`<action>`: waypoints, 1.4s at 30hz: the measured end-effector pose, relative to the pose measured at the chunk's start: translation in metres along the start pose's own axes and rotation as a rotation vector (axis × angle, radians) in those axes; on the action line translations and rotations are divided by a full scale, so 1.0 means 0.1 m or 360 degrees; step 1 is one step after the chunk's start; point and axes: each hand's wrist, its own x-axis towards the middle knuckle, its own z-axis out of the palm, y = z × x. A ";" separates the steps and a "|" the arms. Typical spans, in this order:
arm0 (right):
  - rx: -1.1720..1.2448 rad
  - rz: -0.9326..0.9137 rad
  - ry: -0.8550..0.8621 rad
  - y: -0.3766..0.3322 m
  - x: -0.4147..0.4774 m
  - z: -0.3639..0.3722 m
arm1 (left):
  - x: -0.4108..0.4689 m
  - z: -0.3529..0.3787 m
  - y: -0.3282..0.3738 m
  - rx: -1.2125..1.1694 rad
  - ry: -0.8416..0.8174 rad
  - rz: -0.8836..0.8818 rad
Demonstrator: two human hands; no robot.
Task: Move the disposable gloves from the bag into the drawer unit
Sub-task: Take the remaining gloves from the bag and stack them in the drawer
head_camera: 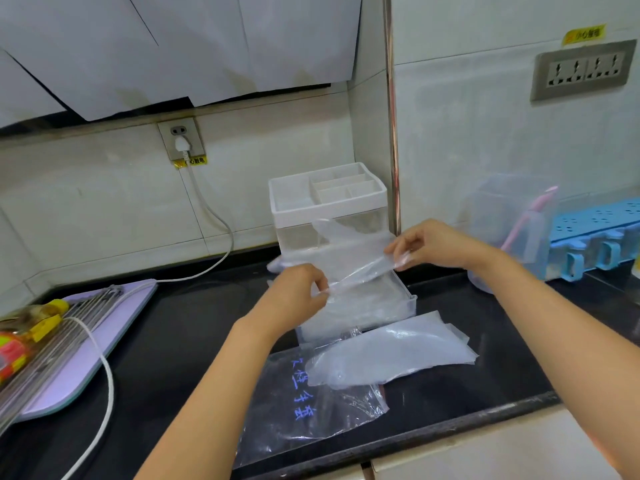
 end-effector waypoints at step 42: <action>-0.1156 0.0618 -0.0267 0.04 0.58 1.15 | 0.67 0.75 0.06 -0.0103 -0.1044 -0.0273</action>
